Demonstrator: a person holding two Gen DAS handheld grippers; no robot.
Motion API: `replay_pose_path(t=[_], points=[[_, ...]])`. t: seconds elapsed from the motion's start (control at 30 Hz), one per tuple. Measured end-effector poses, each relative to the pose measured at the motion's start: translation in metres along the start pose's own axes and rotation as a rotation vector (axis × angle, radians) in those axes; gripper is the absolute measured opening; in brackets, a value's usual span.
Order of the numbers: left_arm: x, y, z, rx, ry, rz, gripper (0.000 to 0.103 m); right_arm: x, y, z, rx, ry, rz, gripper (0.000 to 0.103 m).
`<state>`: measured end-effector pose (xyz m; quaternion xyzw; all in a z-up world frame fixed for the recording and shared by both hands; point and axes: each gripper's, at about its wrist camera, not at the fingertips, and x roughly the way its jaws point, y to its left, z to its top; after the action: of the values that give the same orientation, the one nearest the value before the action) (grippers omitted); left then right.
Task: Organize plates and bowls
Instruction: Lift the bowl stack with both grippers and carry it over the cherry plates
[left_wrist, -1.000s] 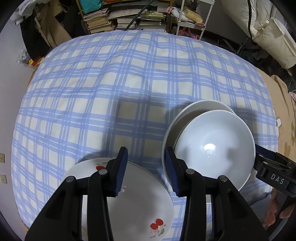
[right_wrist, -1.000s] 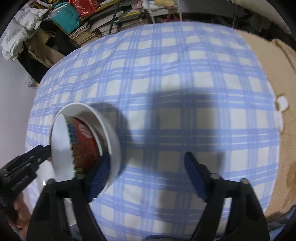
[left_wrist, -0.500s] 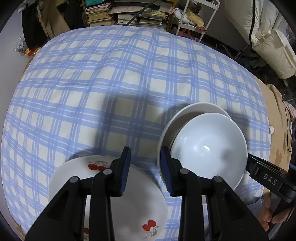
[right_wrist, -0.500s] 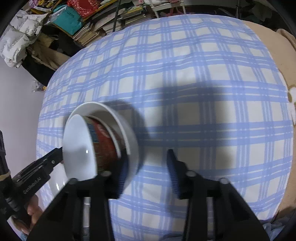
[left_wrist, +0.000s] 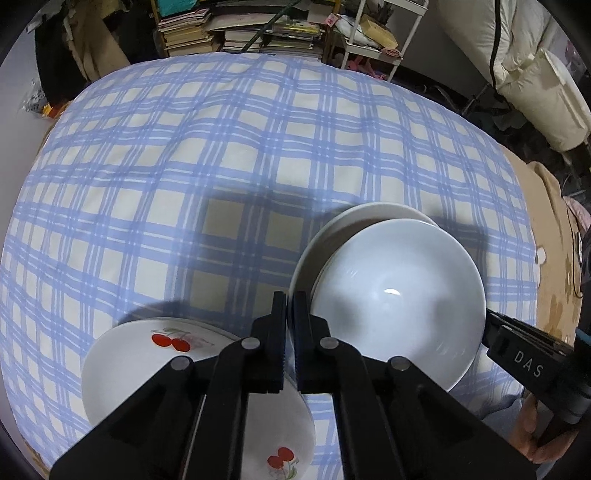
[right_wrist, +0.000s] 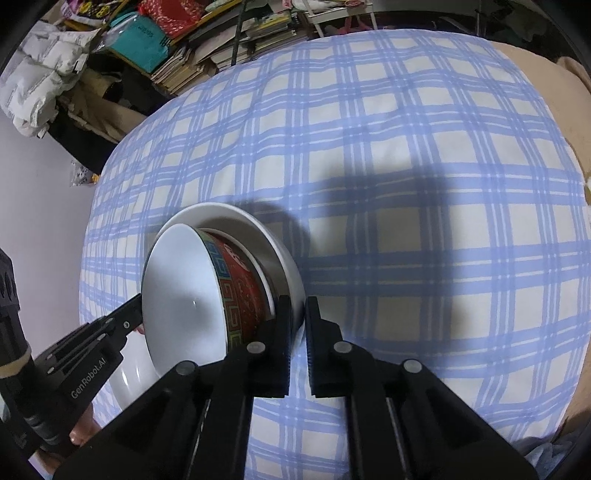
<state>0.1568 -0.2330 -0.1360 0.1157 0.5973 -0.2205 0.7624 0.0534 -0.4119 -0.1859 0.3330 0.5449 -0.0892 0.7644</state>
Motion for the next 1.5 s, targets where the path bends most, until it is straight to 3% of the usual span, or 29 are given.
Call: replay_pose_path(t=[0.43, 0.93, 1.13, 1.27, 1.4, 1.5], points=[[0.0, -0.008, 0.002, -0.007, 0.022, 0.076, 0.002, -0.002, -0.001, -0.003, 0.021, -0.025, -0.008, 0.01], [0.003, -0.005, 0.002, 0.012, 0.016, 0.076, 0.002, -0.003, 0.001, -0.003, 0.059, -0.035, -0.026, 0.01], [0.004, -0.013, 0.006, 0.051, 0.043, 0.112, 0.002, -0.002, 0.003, -0.002, 0.05, -0.031, -0.032, 0.01], [0.001, -0.013, 0.005, 0.069, 0.024, 0.094, 0.002, -0.003, 0.005, 0.0, 0.048, -0.023, -0.033, 0.01], [-0.003, 0.003, 0.004, -0.019, 0.022, 0.015, 0.001, -0.007, 0.011, -0.004, 0.025, -0.045, -0.054, 0.01], [-0.004, 0.005, 0.005, -0.016, 0.029, 0.011, 0.002, -0.011, 0.013, -0.006, 0.023, -0.063, -0.047, 0.011]])
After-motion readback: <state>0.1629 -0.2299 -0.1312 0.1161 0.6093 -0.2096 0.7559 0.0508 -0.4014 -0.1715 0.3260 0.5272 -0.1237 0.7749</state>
